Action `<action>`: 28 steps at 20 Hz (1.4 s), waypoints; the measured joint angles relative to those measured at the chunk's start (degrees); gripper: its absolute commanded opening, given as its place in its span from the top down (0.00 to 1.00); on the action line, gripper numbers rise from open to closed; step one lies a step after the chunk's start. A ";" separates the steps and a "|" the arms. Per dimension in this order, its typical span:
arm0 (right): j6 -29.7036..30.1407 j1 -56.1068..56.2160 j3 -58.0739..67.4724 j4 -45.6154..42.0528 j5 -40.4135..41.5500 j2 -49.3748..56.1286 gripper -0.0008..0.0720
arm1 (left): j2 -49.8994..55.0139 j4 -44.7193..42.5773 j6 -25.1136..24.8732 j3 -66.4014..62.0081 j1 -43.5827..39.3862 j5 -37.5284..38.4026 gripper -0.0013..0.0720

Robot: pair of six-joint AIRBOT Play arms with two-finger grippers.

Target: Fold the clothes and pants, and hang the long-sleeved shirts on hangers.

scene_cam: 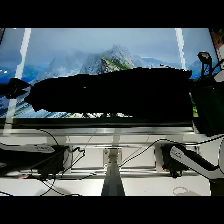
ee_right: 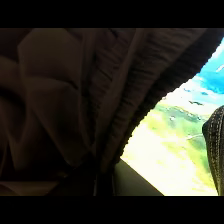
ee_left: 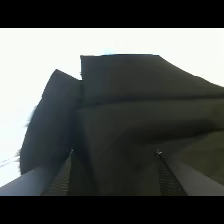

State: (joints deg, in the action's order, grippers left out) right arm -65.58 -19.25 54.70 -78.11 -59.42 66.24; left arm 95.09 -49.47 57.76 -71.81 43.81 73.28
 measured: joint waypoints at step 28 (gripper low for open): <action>-1.49 0.00 -0.02 6.51 23.19 3.34 0.96 | 2.56 19.28 0.37 -26.82 -8.13 -12.87 0.97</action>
State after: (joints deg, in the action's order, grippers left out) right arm -67.07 -19.25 54.68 -71.59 -36.23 69.58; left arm 97.65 -30.20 58.13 -98.63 35.68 60.40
